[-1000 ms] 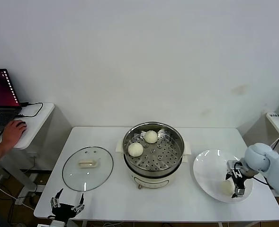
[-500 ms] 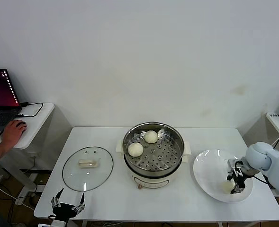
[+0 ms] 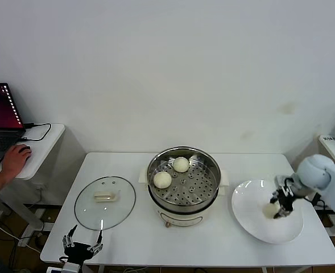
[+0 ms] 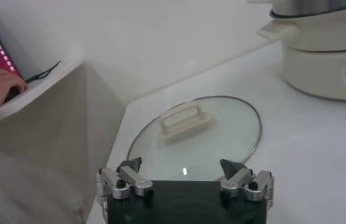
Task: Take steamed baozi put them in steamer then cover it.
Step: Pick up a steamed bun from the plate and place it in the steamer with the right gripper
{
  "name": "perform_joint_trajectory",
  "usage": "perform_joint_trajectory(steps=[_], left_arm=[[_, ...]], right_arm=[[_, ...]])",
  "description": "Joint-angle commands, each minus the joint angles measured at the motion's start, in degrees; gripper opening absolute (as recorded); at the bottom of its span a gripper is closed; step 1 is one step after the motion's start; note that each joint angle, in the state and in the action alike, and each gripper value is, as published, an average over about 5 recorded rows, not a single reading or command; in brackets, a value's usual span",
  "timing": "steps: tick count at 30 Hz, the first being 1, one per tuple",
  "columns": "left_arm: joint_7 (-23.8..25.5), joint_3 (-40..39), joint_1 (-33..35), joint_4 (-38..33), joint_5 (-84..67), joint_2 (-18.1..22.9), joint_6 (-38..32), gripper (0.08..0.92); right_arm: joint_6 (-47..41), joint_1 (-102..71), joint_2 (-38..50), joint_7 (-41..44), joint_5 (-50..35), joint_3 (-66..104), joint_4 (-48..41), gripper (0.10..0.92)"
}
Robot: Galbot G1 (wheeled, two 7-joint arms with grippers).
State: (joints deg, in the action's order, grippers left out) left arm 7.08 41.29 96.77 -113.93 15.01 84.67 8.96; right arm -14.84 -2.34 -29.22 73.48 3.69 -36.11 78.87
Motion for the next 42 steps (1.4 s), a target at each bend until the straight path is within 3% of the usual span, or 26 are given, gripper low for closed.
perform_joint_trajectory(steps=[1, 7, 18, 27, 42], left_arm=[[-0.28, 0.03, -0.17, 0.11, 0.04, -0.06, -0.3, 0.823], [-0.55, 0.58, -0.34, 0.2, -0.14, -0.26, -0.65, 0.823], [-1.12, 1.61, 0.12, 0.68, -0.17, 0.2, -0.98, 0.823], [-1.1, 1.98, -0.49, 0.95, -0.16, 0.91, -0.95, 0.823], [-1.04, 2.13, -0.77, 0.84, -0.36, 1.08, -0.94, 0.823]], right_arm=[[4.41, 22.94, -7.95, 4.0, -10.33, -10.32, -4.56, 0.543], [23.66, 31.54, -21.55, 6.83, -14.49, -13.06, -15.28, 0.543], [43.56, 30.58, -33.93, 8.89, -11.03, -12.44, -14.94, 0.546], [50.33, 28.13, -33.34, 5.22, 2.23, -16.48, -2.34, 0.549], [50.32, 25.8, -32.99, 4.64, 7.77, -22.65, 7.26, 0.549]])
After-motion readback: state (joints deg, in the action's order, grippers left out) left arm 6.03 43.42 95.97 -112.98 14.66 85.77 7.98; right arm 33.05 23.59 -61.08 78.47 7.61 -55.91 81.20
